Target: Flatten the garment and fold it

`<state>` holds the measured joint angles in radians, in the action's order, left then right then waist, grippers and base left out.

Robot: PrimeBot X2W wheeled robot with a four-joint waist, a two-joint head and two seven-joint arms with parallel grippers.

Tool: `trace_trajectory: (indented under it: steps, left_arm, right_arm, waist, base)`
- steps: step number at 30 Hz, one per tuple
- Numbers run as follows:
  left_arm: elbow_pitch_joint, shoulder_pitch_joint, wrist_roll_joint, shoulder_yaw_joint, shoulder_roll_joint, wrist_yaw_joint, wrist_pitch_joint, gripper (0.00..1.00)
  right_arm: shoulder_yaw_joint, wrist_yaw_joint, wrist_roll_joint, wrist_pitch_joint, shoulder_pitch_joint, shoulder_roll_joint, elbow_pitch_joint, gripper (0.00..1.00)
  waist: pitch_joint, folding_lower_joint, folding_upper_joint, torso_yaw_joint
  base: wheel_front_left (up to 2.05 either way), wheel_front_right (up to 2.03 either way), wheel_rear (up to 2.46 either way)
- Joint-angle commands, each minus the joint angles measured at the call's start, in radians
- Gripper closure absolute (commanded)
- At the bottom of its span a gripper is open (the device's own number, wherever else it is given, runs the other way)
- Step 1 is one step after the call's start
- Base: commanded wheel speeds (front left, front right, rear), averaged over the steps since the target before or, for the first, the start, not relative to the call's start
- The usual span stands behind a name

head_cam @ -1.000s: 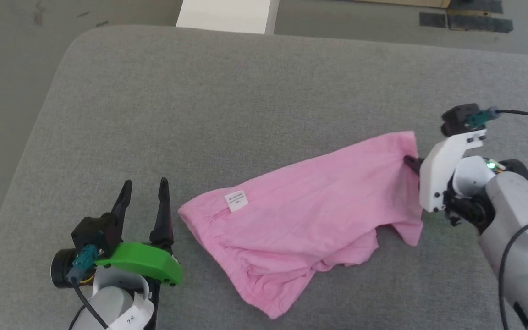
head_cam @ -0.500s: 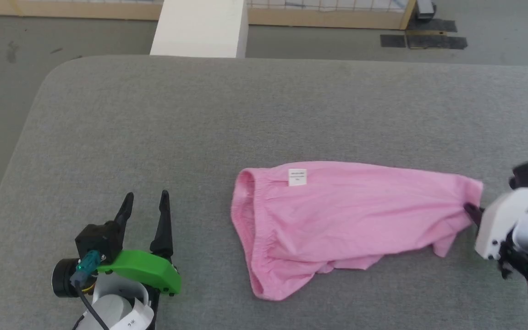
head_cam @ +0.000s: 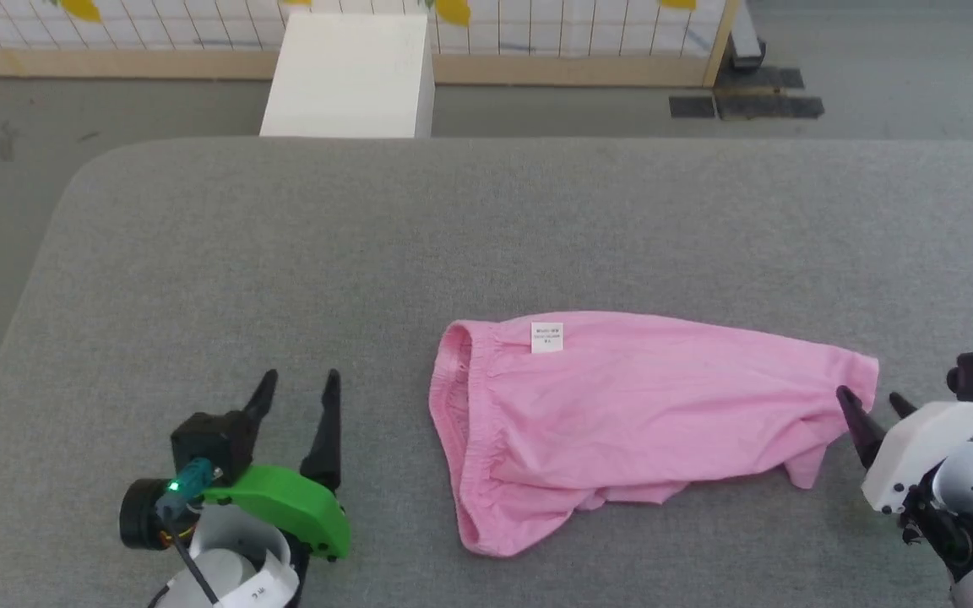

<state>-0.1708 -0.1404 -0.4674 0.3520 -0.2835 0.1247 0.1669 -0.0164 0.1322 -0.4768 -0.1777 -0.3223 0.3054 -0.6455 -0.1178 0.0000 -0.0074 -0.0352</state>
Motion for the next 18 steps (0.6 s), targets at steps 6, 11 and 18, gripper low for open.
trace_trajectory:
  steps: [6, 11, 18]
  left_arm:
    - [-0.015, -0.044, 0.002, 0.056, 0.009, -0.031, -0.072, 0.0]
    - [-0.076, -0.125, -0.002, 0.105, 0.03, -0.073, -0.146, 0.0]
    - [-0.239, -0.302, -0.005, 0.177, 0.081, -0.155, -0.269, 0.0]
  right_arm:
    - [0.063, -0.002, 0.103, 0.141, 0.051, -0.044, 0.074, 0.0]
    - [0.088, -0.002, 0.162, 0.155, 0.101, -0.086, 0.156, 0.0]
    - [0.107, -0.002, 0.2, 0.087, 0.147, -0.116, 0.274, 0.0]
  waist:
    - [0.068, 0.0, 0.0074, 0.01]
    - [0.097, 0.0, 0.0074, 0.016]
    - [0.085, 0.0, 0.0074, 0.038]
  base:
    - [0.0, 0.0, 0.0]
    - [0.0, 0.0, 0.0]
    - [0.0, 0.0, 0.0]
